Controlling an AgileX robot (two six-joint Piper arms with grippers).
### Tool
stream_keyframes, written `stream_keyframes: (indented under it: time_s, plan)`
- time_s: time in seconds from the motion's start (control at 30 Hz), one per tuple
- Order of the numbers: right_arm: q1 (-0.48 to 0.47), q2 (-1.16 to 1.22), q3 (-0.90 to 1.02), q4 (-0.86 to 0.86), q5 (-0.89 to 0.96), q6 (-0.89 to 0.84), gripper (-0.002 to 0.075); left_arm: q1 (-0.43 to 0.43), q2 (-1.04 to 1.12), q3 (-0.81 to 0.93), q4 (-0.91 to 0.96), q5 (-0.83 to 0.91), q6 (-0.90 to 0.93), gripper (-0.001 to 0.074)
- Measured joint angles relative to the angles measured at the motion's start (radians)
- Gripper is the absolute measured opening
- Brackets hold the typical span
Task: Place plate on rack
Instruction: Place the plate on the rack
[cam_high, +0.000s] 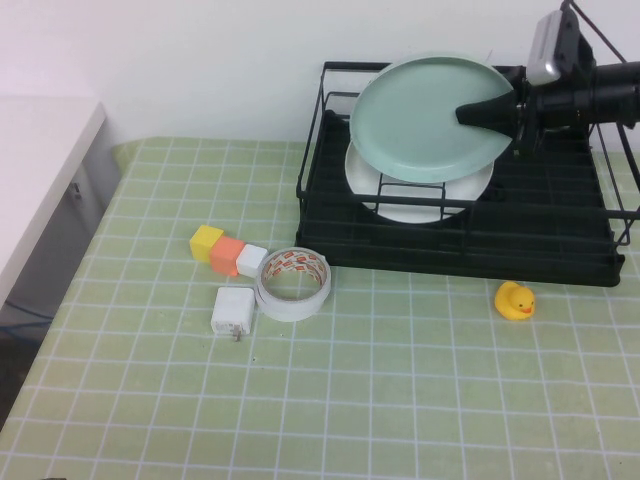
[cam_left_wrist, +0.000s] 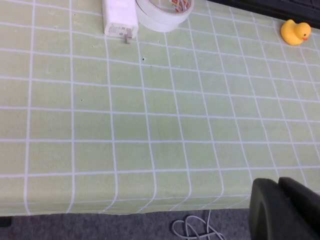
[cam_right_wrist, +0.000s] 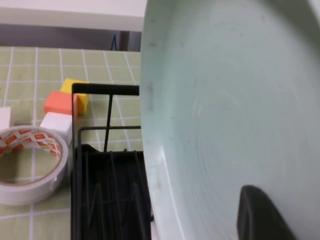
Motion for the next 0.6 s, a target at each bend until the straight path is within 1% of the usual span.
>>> stream_keyframes:
  time_s: [0.33,0.4,0.5,0.6]
  plan:
    - [0.029,0.000,-0.004,-0.002,-0.039,-0.002,0.0153,0.000,0.000,0.000,0.013,0.000,-0.002,0.0000]
    - [0.038,0.000,-0.004,-0.006,-0.054,-0.002,0.0183,0.000,0.000,0.000,0.013,0.000,-0.002,0.0000]
    - [0.052,0.000,-0.004,-0.015,-0.076,0.003,0.0272,0.000,0.000,0.000,0.015,0.000,-0.002,0.0000]
    - [0.059,0.000,-0.004,-0.023,-0.083,0.048,0.0312,0.000,0.000,0.000,0.021,0.000,-0.003,0.0000]
